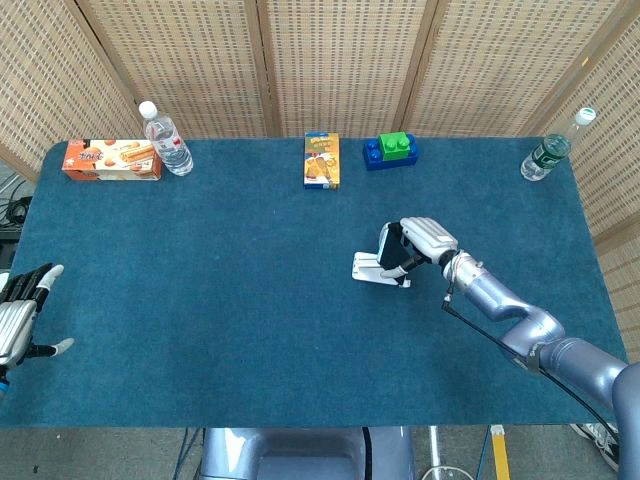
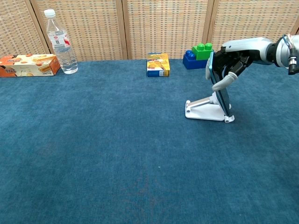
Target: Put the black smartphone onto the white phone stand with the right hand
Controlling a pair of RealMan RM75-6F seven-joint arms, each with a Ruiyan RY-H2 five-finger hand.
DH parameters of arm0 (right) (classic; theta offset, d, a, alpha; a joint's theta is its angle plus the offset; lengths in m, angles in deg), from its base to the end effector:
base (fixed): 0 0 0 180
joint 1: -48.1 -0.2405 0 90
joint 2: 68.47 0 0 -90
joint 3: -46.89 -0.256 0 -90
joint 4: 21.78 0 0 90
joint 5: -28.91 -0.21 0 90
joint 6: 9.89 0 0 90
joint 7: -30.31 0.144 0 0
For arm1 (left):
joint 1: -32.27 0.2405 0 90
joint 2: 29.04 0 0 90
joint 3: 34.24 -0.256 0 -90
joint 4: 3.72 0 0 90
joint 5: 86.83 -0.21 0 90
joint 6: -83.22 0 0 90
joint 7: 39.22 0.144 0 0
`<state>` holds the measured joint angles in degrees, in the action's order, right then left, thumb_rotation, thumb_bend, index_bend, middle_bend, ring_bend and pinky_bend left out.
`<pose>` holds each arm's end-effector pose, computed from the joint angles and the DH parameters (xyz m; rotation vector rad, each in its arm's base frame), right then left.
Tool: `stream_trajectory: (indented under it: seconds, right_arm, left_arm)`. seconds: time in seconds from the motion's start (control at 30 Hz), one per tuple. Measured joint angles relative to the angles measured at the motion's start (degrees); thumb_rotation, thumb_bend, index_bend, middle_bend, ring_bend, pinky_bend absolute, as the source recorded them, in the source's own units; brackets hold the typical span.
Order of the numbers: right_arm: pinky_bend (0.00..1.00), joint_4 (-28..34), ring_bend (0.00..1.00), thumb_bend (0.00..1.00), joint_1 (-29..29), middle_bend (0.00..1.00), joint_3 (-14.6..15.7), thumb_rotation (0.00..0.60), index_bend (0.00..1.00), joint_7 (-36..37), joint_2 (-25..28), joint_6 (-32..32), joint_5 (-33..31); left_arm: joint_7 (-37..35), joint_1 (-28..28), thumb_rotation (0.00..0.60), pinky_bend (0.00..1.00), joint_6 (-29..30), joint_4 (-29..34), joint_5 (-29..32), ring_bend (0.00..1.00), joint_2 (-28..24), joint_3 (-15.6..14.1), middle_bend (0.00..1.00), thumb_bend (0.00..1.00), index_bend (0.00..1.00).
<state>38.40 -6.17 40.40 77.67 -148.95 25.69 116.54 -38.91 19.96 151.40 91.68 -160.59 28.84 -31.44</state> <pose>-0.1756 -0.4411 0.0432 1.8789 -1.4002 1.0085 -0.3267 0.2158 0.1636 -1.4332 -1.0907 -0.6863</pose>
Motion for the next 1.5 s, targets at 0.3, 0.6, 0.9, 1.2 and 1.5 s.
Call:
stream_trajectory:
  seconds: [0.3, 0.6, 0.9, 1.2, 1.5]
  right_arm:
    - [0.42, -1.0, 0.44, 0.57, -0.9, 0.47, 0.5, 0.600, 0.46, -0.6, -1.0, 0.5, -0.2]
    - [0.42, 0.0, 0.41, 0.57, -1.5, 0.47, 0.2, 0.600, 0.46, -1.3, -0.7, 0.3, -1.2]
    - [0.42, 0.5, 0.41, 0.59, -1.7, 0.47, -0.2, 0.600, 0.46, -2.2, -0.8, -0.6, -3.2]
    - [0.42, 0.6, 0.41, 0.60, -1.8, 0.47, -0.8, 0.600, 0.46, -1.1, -1.2, -1.8, -4.9]
    - [0.42, 0.0, 0.40, 0.60, -1.2, 0.47, -0.1, 0.600, 0.46, -0.8, -2.3, -1.4, -4.7]
  left_arm:
    - [0.1, -0.3, 0.600, 0.00, -0.5, -0.2, 0.5, 0.00, 0.1, 0.1, 0.00, 0.00, 0.00]
    - [0.1, -0.3, 0.600, 0.00, -0.6, -0.1, 0.6, 0.00, 0.0, 0.1, 0.00, 0.00, 0.00]
    - [-0.2, -0.4, 0.600, 0.00, -0.7, -0.1, 0.5, 0.00, -0.1, 0.0, 0.00, 0.00, 0.00]
    - [-0.3, -0.5, 0.600, 0.00, -0.9, -0.2, 0.7, 0.00, -0.2, 0.0, 0.00, 0.00, 0.00]
    - [-0.2, -0.5, 0.600, 0.00, -0.8, -0.1, 0.5, 0.00, -0.1, -0.1, 0.00, 0.00, 0.00]
